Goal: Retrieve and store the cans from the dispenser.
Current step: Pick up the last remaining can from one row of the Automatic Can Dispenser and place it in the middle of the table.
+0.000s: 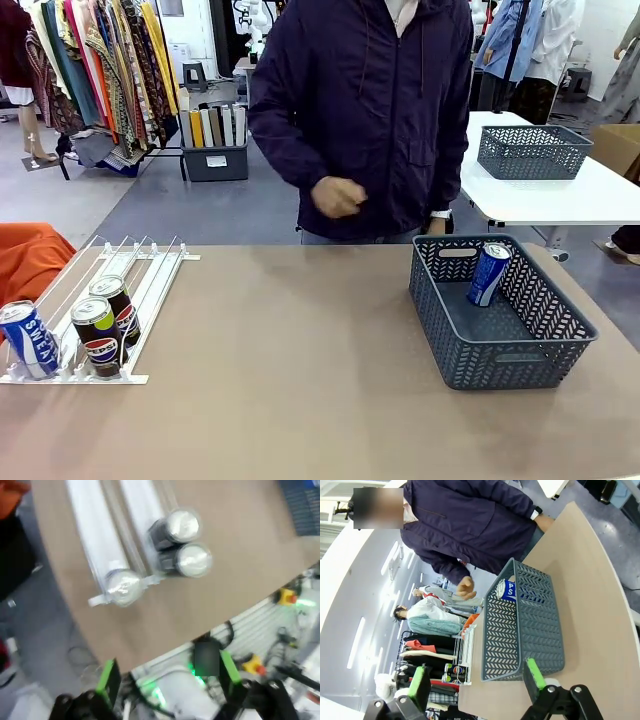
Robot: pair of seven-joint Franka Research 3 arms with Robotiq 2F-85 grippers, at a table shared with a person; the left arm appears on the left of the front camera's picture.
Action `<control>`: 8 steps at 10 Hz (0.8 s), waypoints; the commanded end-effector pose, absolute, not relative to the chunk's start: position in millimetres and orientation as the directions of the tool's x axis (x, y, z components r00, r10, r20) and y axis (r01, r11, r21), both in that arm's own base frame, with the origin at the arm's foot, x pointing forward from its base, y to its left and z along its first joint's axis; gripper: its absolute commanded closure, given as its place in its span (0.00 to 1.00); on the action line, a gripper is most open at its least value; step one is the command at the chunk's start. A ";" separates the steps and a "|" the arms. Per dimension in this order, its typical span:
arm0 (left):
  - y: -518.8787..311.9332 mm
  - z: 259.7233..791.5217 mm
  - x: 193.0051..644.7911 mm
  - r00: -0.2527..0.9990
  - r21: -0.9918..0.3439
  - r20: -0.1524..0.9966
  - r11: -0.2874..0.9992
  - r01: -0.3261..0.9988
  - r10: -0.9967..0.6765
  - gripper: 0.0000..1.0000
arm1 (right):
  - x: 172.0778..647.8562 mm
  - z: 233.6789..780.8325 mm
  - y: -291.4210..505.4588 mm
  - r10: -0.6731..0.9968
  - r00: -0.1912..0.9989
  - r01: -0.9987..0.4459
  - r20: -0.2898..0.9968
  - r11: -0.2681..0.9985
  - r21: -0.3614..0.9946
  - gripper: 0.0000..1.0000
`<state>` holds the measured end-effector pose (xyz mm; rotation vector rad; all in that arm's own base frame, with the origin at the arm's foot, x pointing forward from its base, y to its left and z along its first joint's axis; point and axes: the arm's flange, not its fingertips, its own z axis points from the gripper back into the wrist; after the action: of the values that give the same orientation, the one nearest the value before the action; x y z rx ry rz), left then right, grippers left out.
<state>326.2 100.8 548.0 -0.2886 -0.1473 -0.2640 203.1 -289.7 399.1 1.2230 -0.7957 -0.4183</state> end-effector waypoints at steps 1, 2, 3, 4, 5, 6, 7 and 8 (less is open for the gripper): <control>90.0 535.6 332.9 0.963 -0.160 0.137 0.954 0.253 -0.232 0.00 | 207.0 402.2 -289.7 -0.680 0.649 -0.155 0.341 0.320 0.935 0.00; 83.6 528.8 339.1 0.970 -0.116 0.132 0.969 0.219 -0.204 0.00 | 207.0 402.2 -289.7 -0.680 0.649 -0.155 0.341 0.320 0.935 0.00; 75.5 516.4 346.2 0.979 -0.075 0.147 0.985 0.156 -0.144 0.00 | 207.0 402.2 -289.7 -0.680 0.649 -0.155 0.341 0.320 0.935 0.00; 70.1 511.8 352.7 0.983 -0.110 0.179 0.992 0.067 -0.046 0.00 | 207.0 402.2 -289.7 -0.680 0.649 -0.155 0.341 0.320 0.935 0.00; 80.6 531.0 342.1 0.967 -0.113 0.144 0.968 0.225 -0.208 0.00 | 207.0 402.2 -289.7 -0.680 0.649 -0.155 0.341 0.320 0.935 0.00; 80.6 531.0 342.1 0.967 -0.113 0.144 0.968 0.225 -0.208 0.00 | 207.0 402.2 -289.7 -0.680 0.649 -0.155 0.341 0.320 0.935 0.00; 73.7 519.2 349.0 0.976 -0.114 0.160 0.980 0.166 -0.147 0.00 | 207.0 402.2 -289.7 -0.680 0.649 -0.155 0.341 0.320 0.935 0.00; 70.0 505.6 355.5 0.978 -0.059 0.142 0.984 0.165 -0.156 0.00 | 207.0 402.2 -289.7 -0.680 0.649 -0.155 0.341 0.320 0.935 0.00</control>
<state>349.7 72.7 518.4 -0.1232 -0.1431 -0.1770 203.1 -289.7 399.1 1.2231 -0.7957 -0.4183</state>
